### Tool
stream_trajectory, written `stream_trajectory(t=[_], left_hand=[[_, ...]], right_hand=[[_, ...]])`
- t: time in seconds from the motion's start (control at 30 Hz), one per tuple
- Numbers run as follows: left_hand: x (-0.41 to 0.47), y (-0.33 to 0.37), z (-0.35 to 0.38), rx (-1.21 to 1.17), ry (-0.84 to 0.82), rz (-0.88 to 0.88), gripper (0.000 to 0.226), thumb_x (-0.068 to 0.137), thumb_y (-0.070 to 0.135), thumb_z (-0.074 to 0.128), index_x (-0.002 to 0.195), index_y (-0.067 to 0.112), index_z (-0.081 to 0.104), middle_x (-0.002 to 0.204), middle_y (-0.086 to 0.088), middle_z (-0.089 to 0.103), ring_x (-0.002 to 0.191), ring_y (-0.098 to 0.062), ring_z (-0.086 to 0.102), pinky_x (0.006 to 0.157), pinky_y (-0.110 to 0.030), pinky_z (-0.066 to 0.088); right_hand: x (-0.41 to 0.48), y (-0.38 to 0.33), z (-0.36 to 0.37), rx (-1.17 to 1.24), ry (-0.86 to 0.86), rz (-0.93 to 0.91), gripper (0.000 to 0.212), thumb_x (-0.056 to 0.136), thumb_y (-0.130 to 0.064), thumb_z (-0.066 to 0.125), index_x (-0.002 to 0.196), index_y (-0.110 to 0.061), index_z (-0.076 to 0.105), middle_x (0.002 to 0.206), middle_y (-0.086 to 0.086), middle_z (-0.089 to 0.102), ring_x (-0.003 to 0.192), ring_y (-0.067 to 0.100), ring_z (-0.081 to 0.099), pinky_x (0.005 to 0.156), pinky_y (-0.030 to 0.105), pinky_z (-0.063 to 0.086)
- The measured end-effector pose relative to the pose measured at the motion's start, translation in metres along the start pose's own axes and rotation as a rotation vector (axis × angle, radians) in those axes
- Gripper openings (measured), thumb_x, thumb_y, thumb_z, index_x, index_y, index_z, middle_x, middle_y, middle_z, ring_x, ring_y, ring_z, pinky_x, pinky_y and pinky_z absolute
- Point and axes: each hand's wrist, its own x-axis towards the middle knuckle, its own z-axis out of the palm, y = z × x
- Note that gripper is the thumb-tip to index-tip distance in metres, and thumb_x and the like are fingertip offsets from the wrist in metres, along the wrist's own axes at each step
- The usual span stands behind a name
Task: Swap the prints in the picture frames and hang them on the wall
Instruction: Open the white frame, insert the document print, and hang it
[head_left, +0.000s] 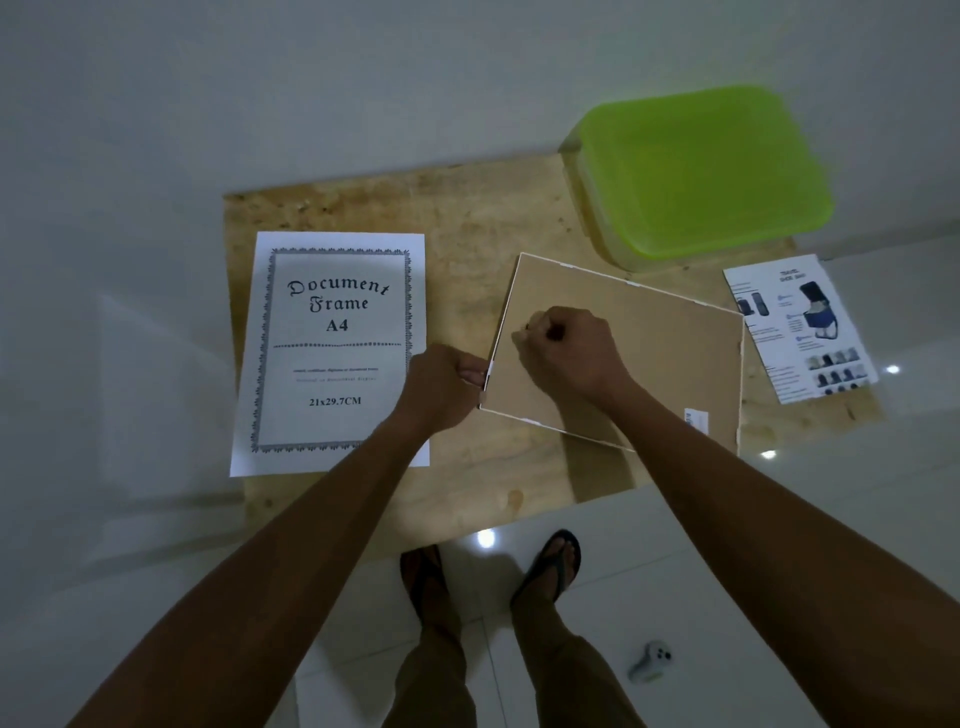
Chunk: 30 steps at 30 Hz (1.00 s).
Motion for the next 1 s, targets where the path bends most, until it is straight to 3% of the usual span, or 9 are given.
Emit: stream_trajectory(t=[0.07, 0.17, 0.23, 0.3, 0.37, 0.5, 0.6, 0.73, 1.0], left_hand=[[0.006, 0.003, -0.004, 0.053, 0.052, 0.045, 0.036, 0.079, -0.003, 0.057, 0.095, 0.019, 0.081, 0.083, 0.001, 0.077, 0.067, 0.001, 0.065, 0.063, -0.005, 0.047], [0.015, 0.005, -0.006, 0.124, 0.219, 0.080, 0.030, 0.083, 0.006, 0.059, 0.103, 0.017, 0.078, 0.102, -0.005, 0.076, 0.098, -0.021, 0.069, 0.092, -0.027, 0.051], [0.014, 0.005, -0.002, 0.163, 0.326, 0.032, 0.029, 0.085, 0.015, 0.065, 0.113, 0.014, 0.073, 0.115, -0.008, 0.071, 0.112, -0.029, 0.063, 0.100, -0.036, 0.047], [0.006, 0.008, 0.011, 0.181, 0.370, -0.050, 0.038, 0.082, 0.030, 0.069, 0.118, 0.015, 0.070, 0.118, -0.007, 0.069, 0.113, -0.030, 0.060, 0.095, -0.035, 0.045], [-0.007, 0.009, 0.031, 0.126, 0.360, -0.130, 0.046, 0.072, 0.045, 0.072, 0.111, 0.020, 0.068, 0.105, 0.000, 0.072, 0.097, -0.022, 0.067, 0.082, -0.028, 0.047], [-0.028, 0.013, 0.073, -0.097, 0.385, -0.136, 0.048, 0.058, 0.038, 0.078, 0.098, 0.016, 0.063, 0.079, 0.002, 0.071, 0.058, -0.013, 0.070, 0.056, -0.035, 0.060], [-0.034, 0.017, 0.085, -0.118, 0.564, -0.176, 0.031, 0.070, 0.019, 0.067, 0.101, 0.016, 0.060, 0.086, 0.004, 0.067, 0.078, -0.015, 0.068, 0.064, -0.027, 0.054], [-0.036, 0.020, 0.091, -0.236, 0.572, -0.193, 0.059, 0.072, 0.029, 0.081, 0.126, 0.024, 0.057, 0.111, 0.005, 0.068, 0.102, -0.017, 0.063, 0.089, -0.035, 0.054], [-0.030, 0.028, 0.090, -0.251, 0.566, -0.266, 0.057, 0.075, 0.028, 0.075, 0.130, 0.031, 0.060, 0.106, -0.004, 0.070, 0.102, -0.025, 0.063, 0.088, -0.037, 0.052]], right_hand=[[-0.005, 0.009, -0.013, -0.071, -0.043, -0.058, 0.030, 0.082, -0.024, 0.071, 0.061, -0.023, 0.050, 0.064, -0.013, 0.054, 0.075, 0.019, 0.057, 0.065, 0.026, 0.032], [-0.009, 0.023, -0.023, -0.156, -0.114, -0.114, 0.019, 0.079, -0.026, 0.075, 0.074, -0.022, 0.057, 0.071, -0.009, 0.054, 0.076, 0.019, 0.054, 0.066, 0.028, 0.034], [-0.009, 0.029, -0.024, -0.158, -0.131, -0.133, 0.018, 0.078, -0.026, 0.075, 0.075, -0.023, 0.058, 0.074, -0.008, 0.054, 0.080, 0.021, 0.056, 0.068, 0.029, 0.037], [-0.006, 0.033, -0.022, -0.133, -0.117, -0.138, 0.024, 0.079, -0.025, 0.075, 0.070, -0.026, 0.053, 0.071, -0.010, 0.054, 0.081, 0.022, 0.058, 0.068, 0.029, 0.037], [-0.001, 0.036, -0.020, -0.124, -0.109, -0.127, 0.029, 0.080, -0.026, 0.075, 0.066, -0.028, 0.049, 0.069, -0.011, 0.056, 0.080, 0.022, 0.059, 0.067, 0.028, 0.035], [0.017, 0.038, -0.021, -0.128, -0.116, -0.152, 0.024, 0.078, -0.034, 0.076, 0.070, -0.025, 0.055, 0.073, -0.009, 0.062, 0.082, 0.022, 0.062, 0.069, 0.030, 0.040], [0.032, 0.034, -0.022, -0.164, -0.147, -0.208, 0.025, 0.078, -0.039, 0.077, 0.077, -0.021, 0.060, 0.079, -0.008, 0.065, 0.084, 0.021, 0.063, 0.071, 0.032, 0.045], [0.050, 0.029, -0.024, -0.228, -0.208, -0.344, 0.024, 0.074, -0.040, 0.077, 0.080, -0.026, 0.059, 0.082, -0.009, 0.064, 0.084, 0.019, 0.062, 0.067, 0.030, 0.039], [0.052, 0.035, -0.025, -0.355, -0.417, -0.615, 0.037, 0.068, -0.043, 0.087, 0.096, -0.031, 0.065, 0.094, -0.003, 0.053, 0.085, 0.017, 0.054, 0.072, 0.034, 0.046]])
